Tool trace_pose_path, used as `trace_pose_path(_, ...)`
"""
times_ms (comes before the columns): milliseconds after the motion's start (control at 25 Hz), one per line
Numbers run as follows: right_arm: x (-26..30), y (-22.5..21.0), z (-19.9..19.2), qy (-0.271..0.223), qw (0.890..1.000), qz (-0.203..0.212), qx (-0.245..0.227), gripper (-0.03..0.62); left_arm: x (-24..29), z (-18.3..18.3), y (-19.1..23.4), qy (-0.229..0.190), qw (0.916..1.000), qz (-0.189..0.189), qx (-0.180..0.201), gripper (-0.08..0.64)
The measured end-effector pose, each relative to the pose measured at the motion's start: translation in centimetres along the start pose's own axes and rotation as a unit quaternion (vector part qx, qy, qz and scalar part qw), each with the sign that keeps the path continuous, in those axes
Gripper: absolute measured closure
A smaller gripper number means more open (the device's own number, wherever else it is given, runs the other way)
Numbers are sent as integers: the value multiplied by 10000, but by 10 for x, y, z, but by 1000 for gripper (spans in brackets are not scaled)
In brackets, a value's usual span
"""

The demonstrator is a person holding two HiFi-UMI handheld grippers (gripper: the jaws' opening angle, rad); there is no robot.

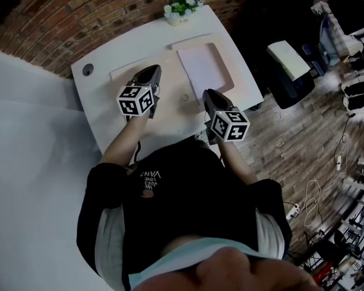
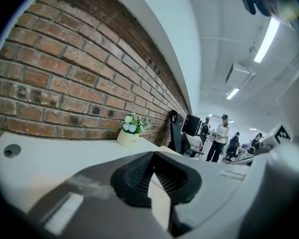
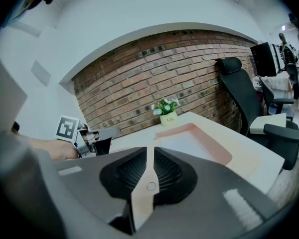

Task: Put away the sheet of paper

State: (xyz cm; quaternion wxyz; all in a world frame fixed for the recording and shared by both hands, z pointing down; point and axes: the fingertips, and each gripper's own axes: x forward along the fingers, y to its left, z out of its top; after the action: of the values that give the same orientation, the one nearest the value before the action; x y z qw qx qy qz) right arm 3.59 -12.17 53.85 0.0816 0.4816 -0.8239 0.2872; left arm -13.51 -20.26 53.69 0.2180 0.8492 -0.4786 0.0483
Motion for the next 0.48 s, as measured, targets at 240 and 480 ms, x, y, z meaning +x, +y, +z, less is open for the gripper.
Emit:
trace_pose_path(240, 0, 6, 3, -106, 9999, -31, -100, 594, -14, 7, -5, -137, 9996, -131, 204, 558)
trace_pose_path(480, 0, 17, 4, -160, 9997, 0, -197, 594, -34, 13, -8, -294, 9991, -187, 232, 558)
